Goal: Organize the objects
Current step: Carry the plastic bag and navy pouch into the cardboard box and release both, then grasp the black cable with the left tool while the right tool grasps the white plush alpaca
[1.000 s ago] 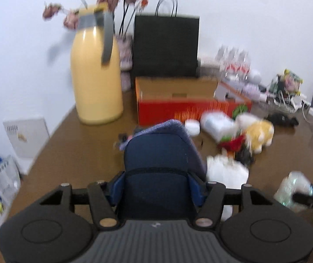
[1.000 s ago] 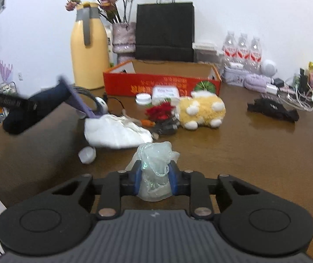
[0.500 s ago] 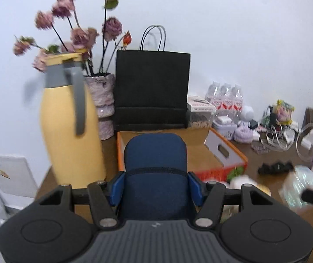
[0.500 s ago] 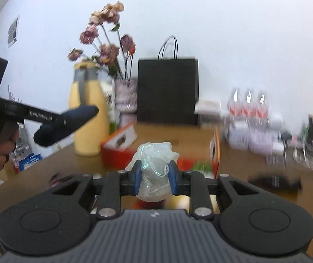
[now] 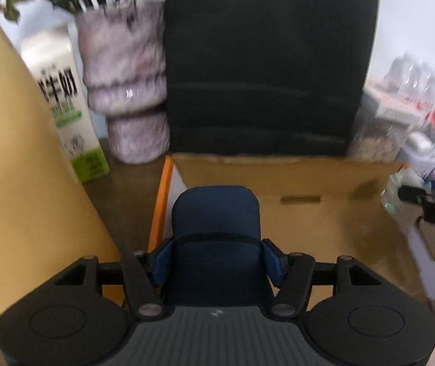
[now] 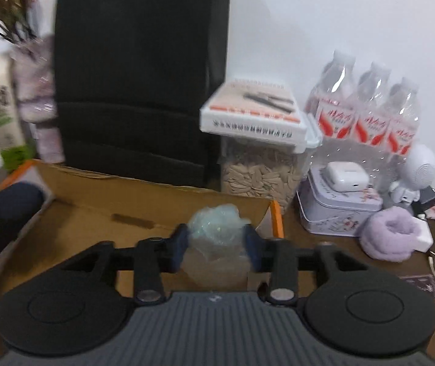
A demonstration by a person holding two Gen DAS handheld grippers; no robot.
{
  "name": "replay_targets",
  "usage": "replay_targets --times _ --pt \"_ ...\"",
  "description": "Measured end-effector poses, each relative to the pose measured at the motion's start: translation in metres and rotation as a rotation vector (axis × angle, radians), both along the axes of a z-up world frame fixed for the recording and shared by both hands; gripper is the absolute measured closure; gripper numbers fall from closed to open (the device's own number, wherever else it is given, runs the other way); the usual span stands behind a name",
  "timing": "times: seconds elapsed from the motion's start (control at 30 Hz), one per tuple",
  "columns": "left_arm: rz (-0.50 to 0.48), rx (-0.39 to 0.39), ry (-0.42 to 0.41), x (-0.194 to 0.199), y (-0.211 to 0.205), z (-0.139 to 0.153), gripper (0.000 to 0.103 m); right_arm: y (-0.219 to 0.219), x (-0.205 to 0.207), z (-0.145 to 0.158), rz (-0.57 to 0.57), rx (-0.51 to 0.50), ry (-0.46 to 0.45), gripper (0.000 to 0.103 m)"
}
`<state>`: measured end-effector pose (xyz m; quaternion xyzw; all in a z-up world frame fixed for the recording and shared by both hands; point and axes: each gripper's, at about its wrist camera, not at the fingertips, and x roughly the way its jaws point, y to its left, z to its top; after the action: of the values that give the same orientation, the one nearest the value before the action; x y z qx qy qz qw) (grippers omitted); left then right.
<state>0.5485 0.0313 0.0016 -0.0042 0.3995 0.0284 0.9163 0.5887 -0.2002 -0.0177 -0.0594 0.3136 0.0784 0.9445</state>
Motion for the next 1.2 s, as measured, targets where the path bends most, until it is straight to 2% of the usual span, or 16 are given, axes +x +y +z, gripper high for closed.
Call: replay_targets --times 0.07,0.17,0.23,0.37,0.47,0.5,0.6,0.67,0.7,0.8,0.87,0.9,0.93,1.03,1.13,1.2 --pt "-0.055 0.026 -0.023 -0.004 -0.003 -0.003 0.041 0.0 0.011 -0.007 -0.013 0.005 0.033 0.034" --pt "-0.084 0.001 -0.016 -0.009 0.001 0.002 0.036 -0.008 0.009 -0.008 -0.028 0.073 -0.013 0.01" --pt "-0.084 -0.025 -0.017 -0.014 0.004 0.009 0.035 -0.01 0.007 -0.008 -0.027 0.083 -0.007 0.01" --pt "-0.086 0.038 -0.071 -0.033 0.0 0.037 0.035 -0.014 -0.008 0.014 0.002 0.134 -0.028 0.005" --pt "-0.094 0.035 -0.131 -0.062 -0.001 0.068 0.028 -0.019 -0.045 0.043 0.013 0.137 -0.077 0.003" --pt "-0.102 0.04 -0.164 -0.077 -0.002 0.077 0.022 -0.02 -0.057 0.051 0.017 0.132 -0.093 0.002" --pt "-0.102 0.093 -0.271 -0.131 -0.005 0.1 0.02 -0.027 -0.115 0.08 0.027 0.117 -0.152 0.0" --pt "-0.108 0.09 -0.34 -0.18 -0.004 0.11 0.018 -0.037 -0.16 0.093 0.034 0.134 -0.181 0.0" --pt "-0.107 0.075 -0.369 -0.204 -0.003 0.111 0.013 -0.042 -0.187 0.095 0.045 0.151 -0.192 0.0" --pt "-0.096 0.027 -0.415 -0.286 -0.001 0.104 0.011 -0.051 -0.267 0.092 0.094 0.145 -0.213 0.0" --pt "-0.114 -0.019 -0.458 -0.34 0.001 0.093 0.006 -0.053 -0.325 0.083 0.141 0.136 -0.216 0.0" --pt "-0.116 -0.021 -0.482 -0.364 0.002 0.084 0.0 -0.055 -0.352 0.079 0.173 0.159 -0.204 0.0" --pt "-0.103 0.0 -0.495 -0.387 0.0 0.074 0.0 -0.056 -0.378 0.075 0.202 0.191 -0.187 0.0" --pt "-0.071 0.072 -0.466 -0.441 -0.005 0.043 0.0 -0.058 -0.446 0.058 0.212 0.28 -0.124 0.0" --pt "-0.076 -0.011 -0.399 -0.478 -0.001 0.02 0.0 -0.053 -0.49 0.031 0.199 0.276 -0.114 0.0" --pt "-0.092 -0.042 -0.353 -0.485 0.0 0.007 0.0 -0.044 -0.495 0.007 0.153 0.179 -0.071 0.0"
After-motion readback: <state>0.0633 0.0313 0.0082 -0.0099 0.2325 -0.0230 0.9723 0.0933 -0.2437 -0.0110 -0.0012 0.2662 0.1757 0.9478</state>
